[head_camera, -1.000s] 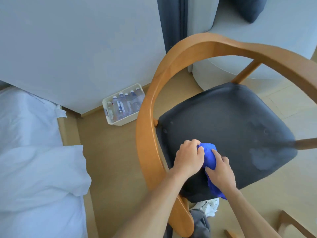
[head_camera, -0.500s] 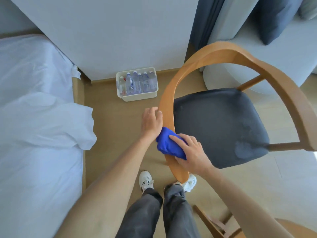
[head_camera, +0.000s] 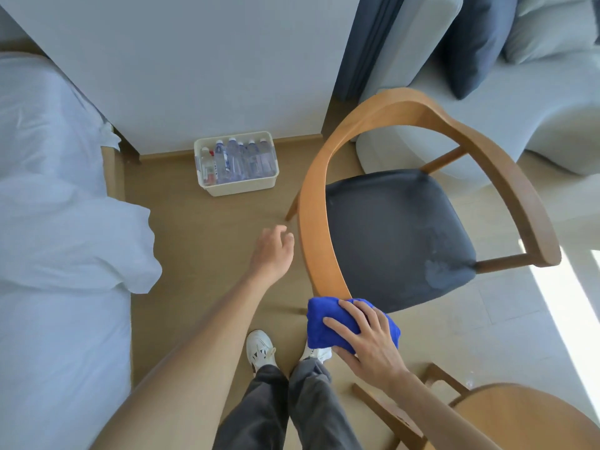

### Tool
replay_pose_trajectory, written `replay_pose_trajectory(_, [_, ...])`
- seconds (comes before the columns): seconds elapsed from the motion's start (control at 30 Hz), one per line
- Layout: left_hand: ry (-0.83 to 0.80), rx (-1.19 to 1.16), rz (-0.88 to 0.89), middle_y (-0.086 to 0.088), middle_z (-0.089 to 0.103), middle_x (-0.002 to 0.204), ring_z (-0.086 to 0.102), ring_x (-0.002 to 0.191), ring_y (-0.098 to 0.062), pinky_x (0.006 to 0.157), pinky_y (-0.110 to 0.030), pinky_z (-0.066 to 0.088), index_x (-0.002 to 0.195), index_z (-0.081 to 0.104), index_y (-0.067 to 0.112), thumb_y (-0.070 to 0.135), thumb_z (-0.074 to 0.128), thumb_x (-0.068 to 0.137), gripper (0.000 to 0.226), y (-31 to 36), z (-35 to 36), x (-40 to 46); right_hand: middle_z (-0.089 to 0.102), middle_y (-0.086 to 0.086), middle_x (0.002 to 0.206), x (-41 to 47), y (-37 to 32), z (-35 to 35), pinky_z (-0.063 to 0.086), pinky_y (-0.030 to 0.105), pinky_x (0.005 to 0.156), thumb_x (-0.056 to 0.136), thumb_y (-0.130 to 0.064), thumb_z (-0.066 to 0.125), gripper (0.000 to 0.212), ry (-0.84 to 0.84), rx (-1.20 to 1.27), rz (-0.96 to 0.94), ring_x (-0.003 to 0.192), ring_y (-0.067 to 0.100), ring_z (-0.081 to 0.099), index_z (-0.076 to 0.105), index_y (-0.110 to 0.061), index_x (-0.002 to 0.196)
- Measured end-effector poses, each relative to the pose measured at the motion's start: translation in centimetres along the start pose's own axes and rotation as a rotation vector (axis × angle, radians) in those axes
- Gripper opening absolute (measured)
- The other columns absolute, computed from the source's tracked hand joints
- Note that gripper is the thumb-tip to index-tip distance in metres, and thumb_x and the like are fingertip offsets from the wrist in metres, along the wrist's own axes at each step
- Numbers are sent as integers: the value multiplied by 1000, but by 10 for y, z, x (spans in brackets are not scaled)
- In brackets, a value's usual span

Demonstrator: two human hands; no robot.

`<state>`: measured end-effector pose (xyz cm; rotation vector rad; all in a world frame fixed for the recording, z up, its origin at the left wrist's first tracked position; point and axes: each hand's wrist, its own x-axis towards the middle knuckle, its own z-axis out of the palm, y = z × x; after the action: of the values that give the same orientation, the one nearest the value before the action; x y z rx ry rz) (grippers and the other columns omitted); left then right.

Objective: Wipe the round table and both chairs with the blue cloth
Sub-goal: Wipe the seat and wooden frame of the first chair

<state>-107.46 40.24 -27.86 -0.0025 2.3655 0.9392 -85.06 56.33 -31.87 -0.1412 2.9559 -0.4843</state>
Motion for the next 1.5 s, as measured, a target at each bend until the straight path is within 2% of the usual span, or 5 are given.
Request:
replay_pose_trajectory(0.43, [12, 132, 194, -3, 38, 145, 35, 133, -21, 107, -37, 31, 141, 40, 16, 27, 32, 101, 42, 7, -4, 43, 45, 2, 144, 135, 2, -7, 40, 55, 97, 90, -43, 49, 44, 70, -24, 25, 125, 32, 44, 49, -39, 134])
replay_pose_trajectory(0.77, [218, 337, 250, -11, 27, 153, 37, 134, -29, 102, -43, 37, 146, 30, 14, 22, 47, 95, 55, 15, 7, 81, 41, 0, 144, 286, 55, -35, 35, 55, 103, 90, -42, 47, 41, 177, 23, 39, 132, 29, 35, 52, -35, 130])
replay_pose_trajectory(0.87, [144, 434, 264, -8, 13, 159, 23, 144, -26, 110, -39, 32, 151, 16, 21, 34, 32, 97, 57, 28, 32, 82, 44, 4, 143, 340, 95, -53, 32, 58, 104, 90, -38, 50, 41, 208, -58, 55, 133, 30, 32, 54, -32, 131])
replay_pose_trajectory(1.13, [122, 563, 406, -14, 23, 156, 20, 144, -32, 111, -49, 32, 144, 38, 14, 32, 31, 92, 56, 60, 66, 129, 50, 10, 136, 395, 182, -94, 33, 54, 102, 91, -36, 56, 37, 380, -287, -29, 119, 35, 45, 59, -26, 127])
replay_pose_trajectory(1.5, [222, 660, 445, -15, 10, 158, 9, 146, -32, 114, -49, 17, 148, 29, 12, 20, 33, 89, 60, 58, 76, 142, 32, 4, 147, 408, 230, -153, 22, 44, 108, 95, -41, 48, 44, 504, 53, 531, 131, 30, 32, 42, -35, 139])
